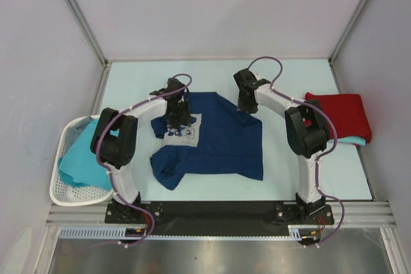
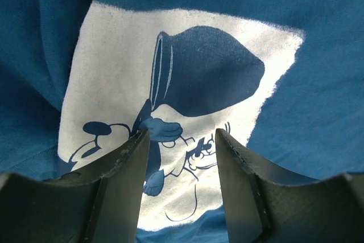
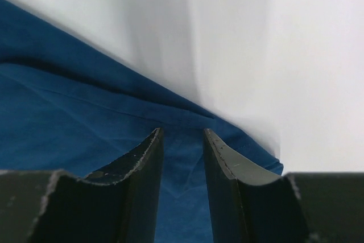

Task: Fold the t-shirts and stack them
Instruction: Flatten out the tshirt

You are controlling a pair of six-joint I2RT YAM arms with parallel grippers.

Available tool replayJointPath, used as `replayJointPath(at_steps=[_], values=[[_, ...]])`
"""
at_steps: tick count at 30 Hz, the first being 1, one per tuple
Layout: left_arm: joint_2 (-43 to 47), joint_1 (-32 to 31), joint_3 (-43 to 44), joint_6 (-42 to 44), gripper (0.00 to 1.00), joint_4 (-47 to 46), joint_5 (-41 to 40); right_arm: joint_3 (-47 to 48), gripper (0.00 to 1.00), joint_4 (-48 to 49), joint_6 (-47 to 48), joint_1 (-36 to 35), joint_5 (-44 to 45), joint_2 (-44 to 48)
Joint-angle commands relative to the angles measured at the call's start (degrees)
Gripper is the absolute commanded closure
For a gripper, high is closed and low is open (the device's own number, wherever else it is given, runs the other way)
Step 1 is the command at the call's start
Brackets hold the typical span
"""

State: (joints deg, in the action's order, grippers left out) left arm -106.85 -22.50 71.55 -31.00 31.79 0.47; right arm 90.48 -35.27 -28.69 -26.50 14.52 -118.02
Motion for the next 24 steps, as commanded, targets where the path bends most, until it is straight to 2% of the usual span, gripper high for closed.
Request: replayJointPath(at_steps=[1,21,24], values=[[1.6,-0.3,-0.6,0.2,0.45,-0.6,0.8,-0.8,0.6,1.6,-1.0,0.4,0.6,-1.7],[1.5,-0.6,-1.1,0.0,0.45,-0.7,0.7,-0.3,0.56,1.3,-0.4,2.2,0.8,-2.3],[1.5,-0.7,-1.1,-0.1,0.45,-0.7,0.7,-0.8,0.58,1.8,-0.4,2.3,0.5,-2.3]])
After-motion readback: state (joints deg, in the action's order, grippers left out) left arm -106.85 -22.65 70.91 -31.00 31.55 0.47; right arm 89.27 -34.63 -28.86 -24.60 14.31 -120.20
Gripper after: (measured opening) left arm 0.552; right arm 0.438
